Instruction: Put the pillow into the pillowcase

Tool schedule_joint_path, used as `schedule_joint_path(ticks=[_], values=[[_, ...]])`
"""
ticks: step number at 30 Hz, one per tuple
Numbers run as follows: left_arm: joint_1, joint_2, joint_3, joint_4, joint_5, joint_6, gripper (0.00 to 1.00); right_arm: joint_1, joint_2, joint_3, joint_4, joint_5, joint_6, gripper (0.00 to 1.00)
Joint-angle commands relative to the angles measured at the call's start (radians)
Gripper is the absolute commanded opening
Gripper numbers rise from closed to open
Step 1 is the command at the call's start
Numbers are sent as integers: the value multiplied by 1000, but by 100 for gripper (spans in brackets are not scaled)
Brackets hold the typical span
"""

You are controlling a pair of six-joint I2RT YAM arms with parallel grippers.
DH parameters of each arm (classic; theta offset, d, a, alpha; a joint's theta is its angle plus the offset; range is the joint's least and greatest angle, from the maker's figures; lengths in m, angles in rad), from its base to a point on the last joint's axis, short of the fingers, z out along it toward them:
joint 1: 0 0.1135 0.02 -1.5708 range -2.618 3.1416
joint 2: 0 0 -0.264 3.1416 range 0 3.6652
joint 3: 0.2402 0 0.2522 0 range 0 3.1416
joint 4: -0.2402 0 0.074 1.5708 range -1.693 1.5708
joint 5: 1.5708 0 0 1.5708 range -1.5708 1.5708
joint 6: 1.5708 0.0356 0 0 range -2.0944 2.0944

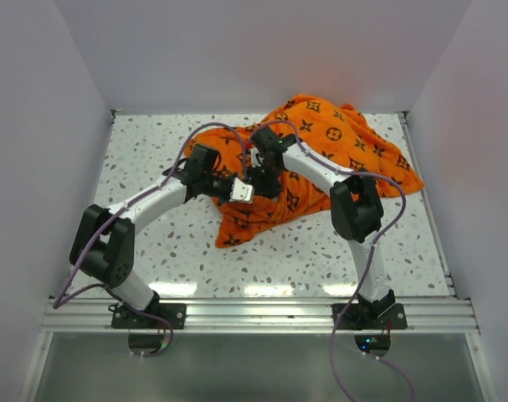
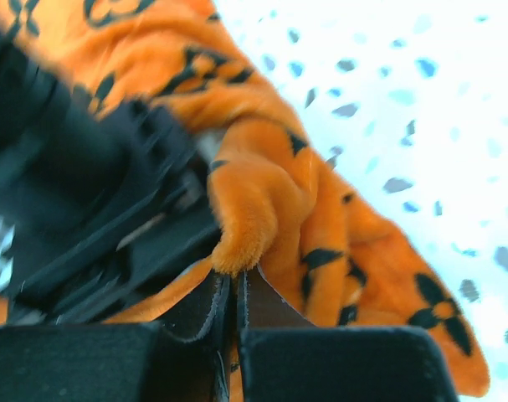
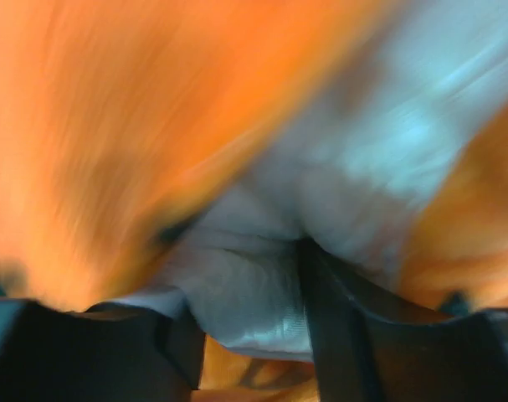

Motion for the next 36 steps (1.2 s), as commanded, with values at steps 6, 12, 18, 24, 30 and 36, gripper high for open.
schedule_joint_path(ticks=[6, 12, 18, 24, 30, 36], values=[[-99, -79, 6, -144, 259, 13, 0, -28, 70, 82, 159, 104, 187, 59], [-38, -61, -20, -11, 268, -156, 0, -39, -71, 37, 263, -345, 155, 49], [-4, -47, -15, 95, 273, -264, 0, -111, -177, -114, 441, -627, 307, 54], [23, -12, -29, 60, 260, -250, 0, -122, -171, -64, 335, -631, 231, 38], [69, 13, -58, -35, 230, -144, 0, -123, -199, 19, 171, -458, 59, 24], [85, 33, -70, -50, 213, -142, 0, -126, -188, 72, 54, -441, -49, 41]])
